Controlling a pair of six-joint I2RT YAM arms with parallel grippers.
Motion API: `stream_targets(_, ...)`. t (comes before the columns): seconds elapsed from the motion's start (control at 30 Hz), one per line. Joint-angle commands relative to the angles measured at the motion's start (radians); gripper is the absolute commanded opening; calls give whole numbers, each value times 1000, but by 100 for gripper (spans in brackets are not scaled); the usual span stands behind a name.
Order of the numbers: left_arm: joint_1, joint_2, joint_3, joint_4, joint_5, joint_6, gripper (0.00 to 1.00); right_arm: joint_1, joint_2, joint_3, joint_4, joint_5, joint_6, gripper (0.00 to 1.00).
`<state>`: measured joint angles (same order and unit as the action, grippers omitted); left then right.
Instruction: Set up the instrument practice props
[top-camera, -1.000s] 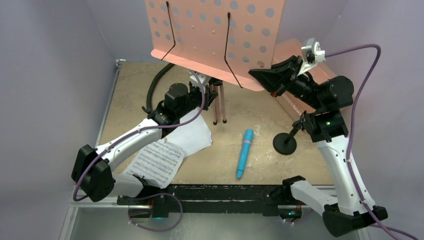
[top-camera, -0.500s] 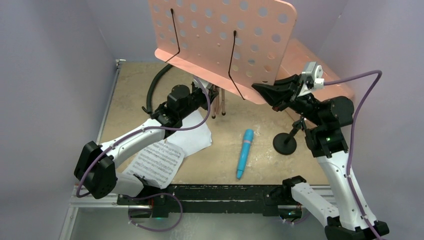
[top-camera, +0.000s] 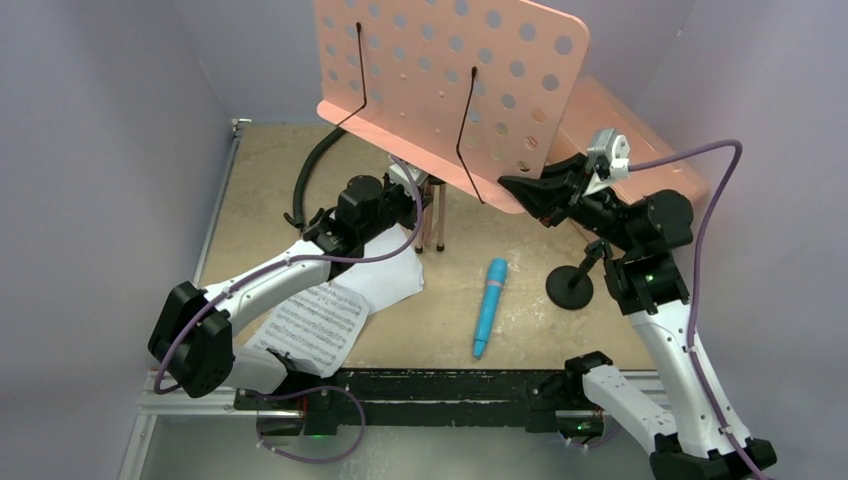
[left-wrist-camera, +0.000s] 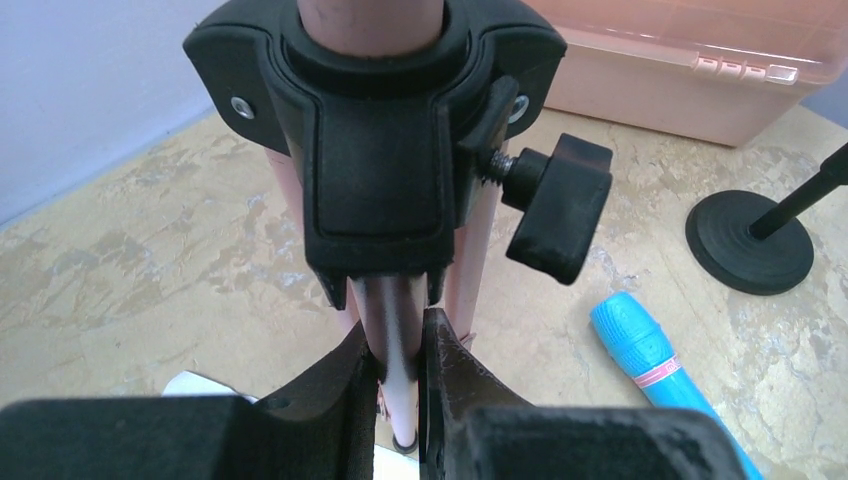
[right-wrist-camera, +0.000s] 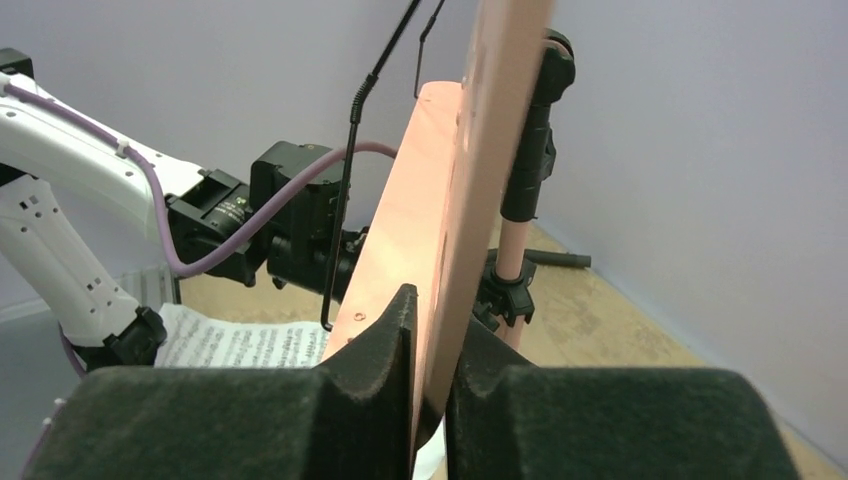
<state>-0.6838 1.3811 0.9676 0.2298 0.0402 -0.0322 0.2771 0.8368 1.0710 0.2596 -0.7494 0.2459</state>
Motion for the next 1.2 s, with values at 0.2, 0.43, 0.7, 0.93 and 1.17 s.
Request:
stream_targets(0.2, 23, -26, 43, 77, 26, 46, 0, 7, -43, 26, 64, -4, -83, 32)
stream_targets(0.43, 23, -28, 41, 67, 11, 40, 0, 7, -49, 61, 30, -20, -88, 53)
stream_targets(0.7, 23, -25, 44, 60, 5, 40, 0, 7, -146, 42, -99, 0, -204, 84)
stream_targets(0.93, 23, -25, 43, 57, 4, 39, 0, 7, -235, -52, -158, 68, -236, 98)
stream_targets(1.17, 23, -27, 42, 59, 17, 40, 0, 7, -302, -177, -175, 65, -216, 98)
